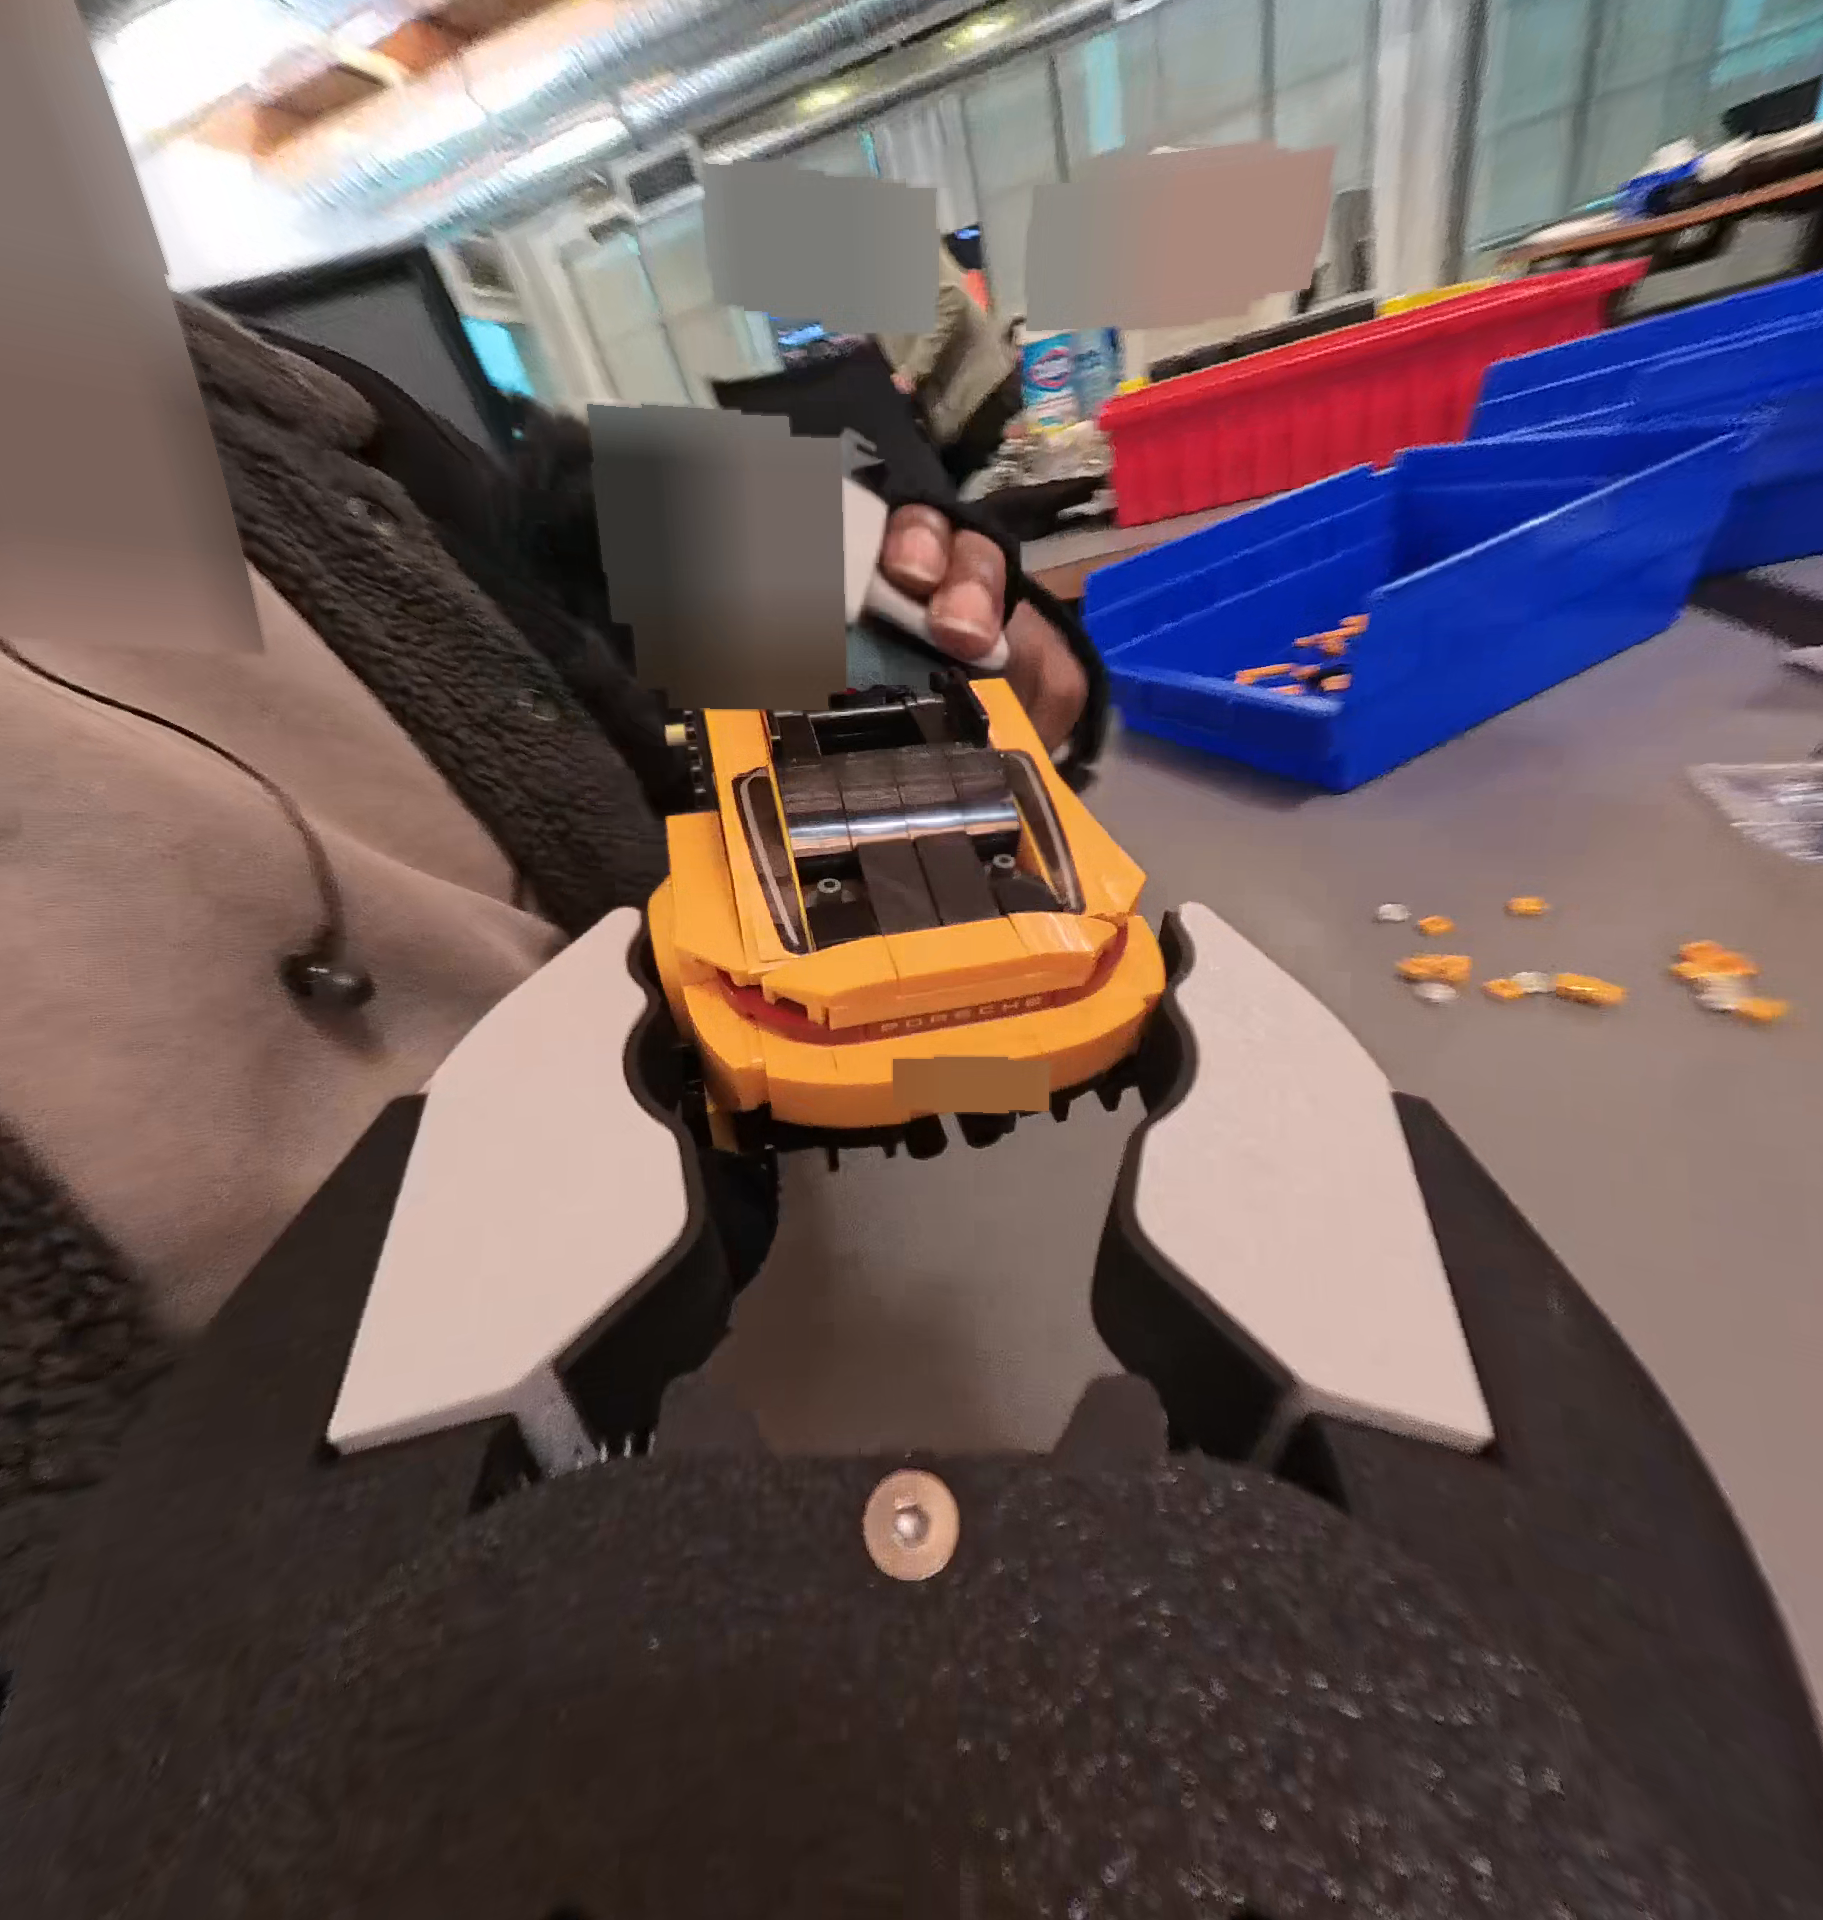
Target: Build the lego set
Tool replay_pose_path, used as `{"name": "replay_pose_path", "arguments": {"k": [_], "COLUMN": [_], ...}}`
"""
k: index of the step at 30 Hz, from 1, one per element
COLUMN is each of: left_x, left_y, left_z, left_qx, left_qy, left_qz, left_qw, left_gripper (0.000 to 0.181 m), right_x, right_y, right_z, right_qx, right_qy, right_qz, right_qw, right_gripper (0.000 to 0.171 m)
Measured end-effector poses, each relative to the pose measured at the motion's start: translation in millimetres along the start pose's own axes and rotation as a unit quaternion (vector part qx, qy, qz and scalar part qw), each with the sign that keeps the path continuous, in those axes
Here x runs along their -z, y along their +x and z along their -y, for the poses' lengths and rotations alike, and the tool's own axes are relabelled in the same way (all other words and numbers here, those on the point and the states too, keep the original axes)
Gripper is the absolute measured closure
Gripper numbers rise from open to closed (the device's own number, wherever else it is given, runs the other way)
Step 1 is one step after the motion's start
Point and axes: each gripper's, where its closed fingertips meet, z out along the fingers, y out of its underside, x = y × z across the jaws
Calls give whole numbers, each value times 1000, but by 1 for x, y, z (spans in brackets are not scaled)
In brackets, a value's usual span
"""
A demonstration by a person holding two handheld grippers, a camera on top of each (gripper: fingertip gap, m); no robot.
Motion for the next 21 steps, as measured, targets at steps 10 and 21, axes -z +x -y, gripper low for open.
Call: {"name": "replay_pose_path", "arguments": {"k": [10, 21], "left_x": [-15, -42], "left_y": [13, 51], "left_z": [-67, -118], "left_qx": [385, 385], "left_qy": [-150, -249], "left_qz": [-136, -167], "left_qw": [901, 873], "left_gripper": [96, 104], "right_x": [26, 107], "right_y": [38, 63], "right_z": [-8, 1], "right_qx": [179, 173], "right_qy": [-105, -135], "right_qz": [-203, -330], "right_qw": [957, 918], "right_gripper": [170, 129]}}
